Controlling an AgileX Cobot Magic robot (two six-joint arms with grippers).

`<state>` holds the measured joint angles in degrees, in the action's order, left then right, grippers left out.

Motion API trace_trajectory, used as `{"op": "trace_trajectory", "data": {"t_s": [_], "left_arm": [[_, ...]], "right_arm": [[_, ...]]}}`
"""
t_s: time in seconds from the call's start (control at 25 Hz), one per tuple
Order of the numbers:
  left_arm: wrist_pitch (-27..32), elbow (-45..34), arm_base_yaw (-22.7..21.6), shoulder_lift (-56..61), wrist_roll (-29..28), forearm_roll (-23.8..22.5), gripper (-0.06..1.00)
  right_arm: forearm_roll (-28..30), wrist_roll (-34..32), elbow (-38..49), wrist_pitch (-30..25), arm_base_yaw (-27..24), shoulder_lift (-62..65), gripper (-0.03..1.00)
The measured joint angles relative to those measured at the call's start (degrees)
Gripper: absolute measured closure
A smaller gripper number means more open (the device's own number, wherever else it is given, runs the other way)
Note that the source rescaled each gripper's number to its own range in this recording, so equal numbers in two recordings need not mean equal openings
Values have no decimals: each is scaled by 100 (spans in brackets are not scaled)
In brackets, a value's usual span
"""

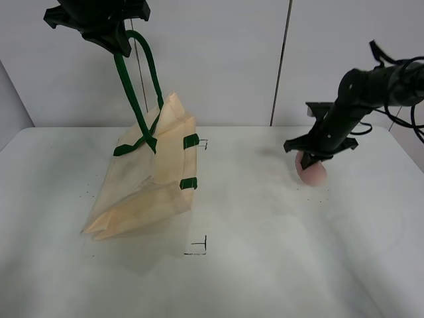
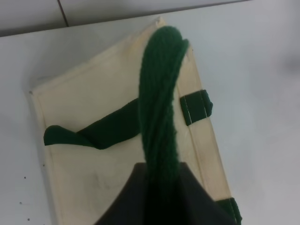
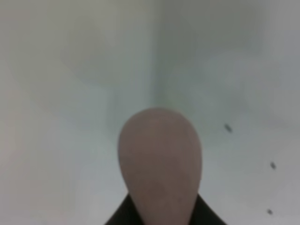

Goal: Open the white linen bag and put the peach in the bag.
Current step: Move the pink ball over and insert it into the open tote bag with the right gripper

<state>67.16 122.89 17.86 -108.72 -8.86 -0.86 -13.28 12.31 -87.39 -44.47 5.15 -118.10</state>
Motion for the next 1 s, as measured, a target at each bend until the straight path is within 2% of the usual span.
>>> {"op": "trace_trajectory", "data": {"t_s": [0.16,0.28,0.48,0.68,0.84,1.0], "left_arm": [[0,0,0,38,13,0,94],[0,-6,0,119,24,-7,94],[0,-6,0,149,35,-6,94],[0,-6,0,149,57,-6,94],[0,-6,0,149,63,-6,94],[0,-6,0,149,63,-6,94]], "right_arm": [[-1045,736,-569,-231,143,382,97],[-1692,1066,-918,-283,471,400,97],[-2441,1616,-979,60,1326,316,97],[-2718,2223,-1000,455,2036,-124,97],[-3159,3066,-1000,777,2277,-566,97],[-4083,4053,-1000,927,2323,-864,97]]}}
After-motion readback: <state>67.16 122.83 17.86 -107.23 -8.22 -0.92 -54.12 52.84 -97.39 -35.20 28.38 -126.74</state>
